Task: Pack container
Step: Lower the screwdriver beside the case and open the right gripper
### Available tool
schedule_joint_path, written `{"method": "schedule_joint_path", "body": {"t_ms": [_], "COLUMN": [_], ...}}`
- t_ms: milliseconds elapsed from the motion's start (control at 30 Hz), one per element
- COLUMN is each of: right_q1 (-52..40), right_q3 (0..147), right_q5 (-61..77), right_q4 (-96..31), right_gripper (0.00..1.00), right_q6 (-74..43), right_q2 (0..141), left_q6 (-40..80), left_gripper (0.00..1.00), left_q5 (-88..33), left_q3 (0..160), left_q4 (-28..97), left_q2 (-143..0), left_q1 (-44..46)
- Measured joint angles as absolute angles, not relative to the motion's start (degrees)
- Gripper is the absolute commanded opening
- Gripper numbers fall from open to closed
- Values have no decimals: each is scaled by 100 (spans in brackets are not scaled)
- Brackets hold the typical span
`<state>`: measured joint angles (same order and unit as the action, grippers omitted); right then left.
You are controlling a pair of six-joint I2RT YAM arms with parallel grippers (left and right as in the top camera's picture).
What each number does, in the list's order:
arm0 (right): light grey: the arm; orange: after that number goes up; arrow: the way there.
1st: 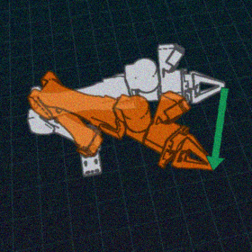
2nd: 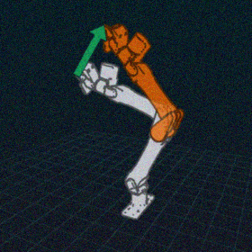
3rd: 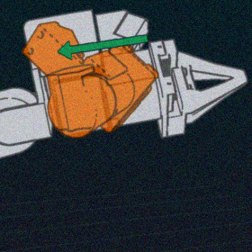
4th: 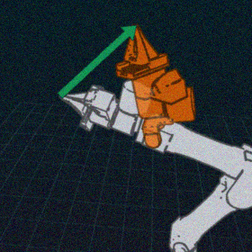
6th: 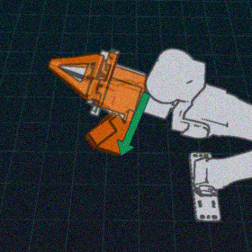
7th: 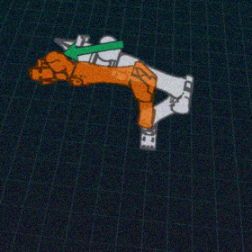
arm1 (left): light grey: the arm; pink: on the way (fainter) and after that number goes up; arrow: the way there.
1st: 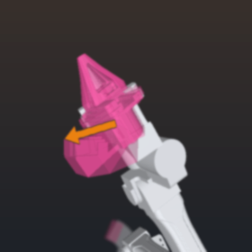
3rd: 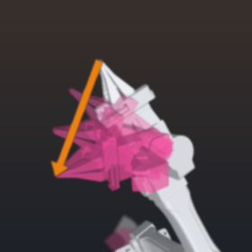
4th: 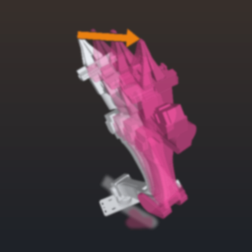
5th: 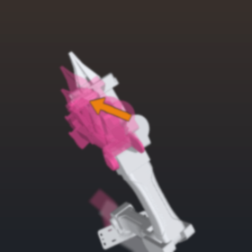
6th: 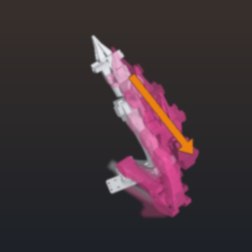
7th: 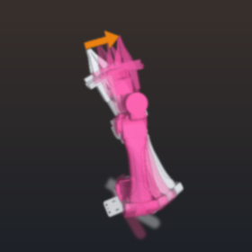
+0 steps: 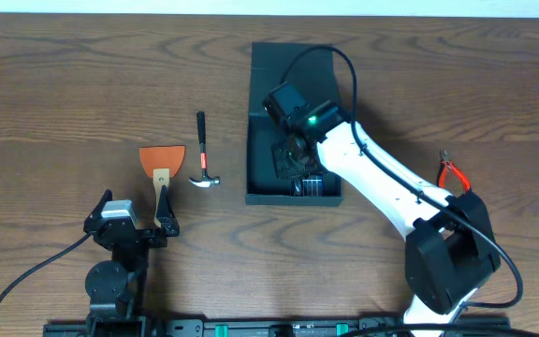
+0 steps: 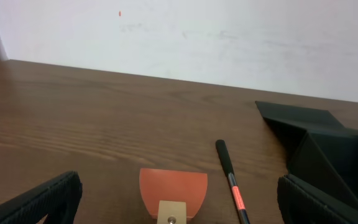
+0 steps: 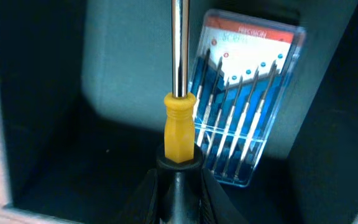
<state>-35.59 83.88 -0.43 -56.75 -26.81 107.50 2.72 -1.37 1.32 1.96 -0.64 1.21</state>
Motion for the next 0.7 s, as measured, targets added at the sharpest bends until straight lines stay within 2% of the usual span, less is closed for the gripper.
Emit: {"method": "schedule_joint_path", "body": {"t_ms": [700], "right_q1": [-3562], "right_q3": [7994], "right_q5": [32], "right_q4": [-4954], "right_gripper": [1], "right_q6": [-3415], "right_q2": [10822], "left_q6": [272], "left_gripper": [99], "left_q5": [-137], "left_q3": [132], "left_q4": [196], "left_q2": [-64], "left_q1": [121]}}
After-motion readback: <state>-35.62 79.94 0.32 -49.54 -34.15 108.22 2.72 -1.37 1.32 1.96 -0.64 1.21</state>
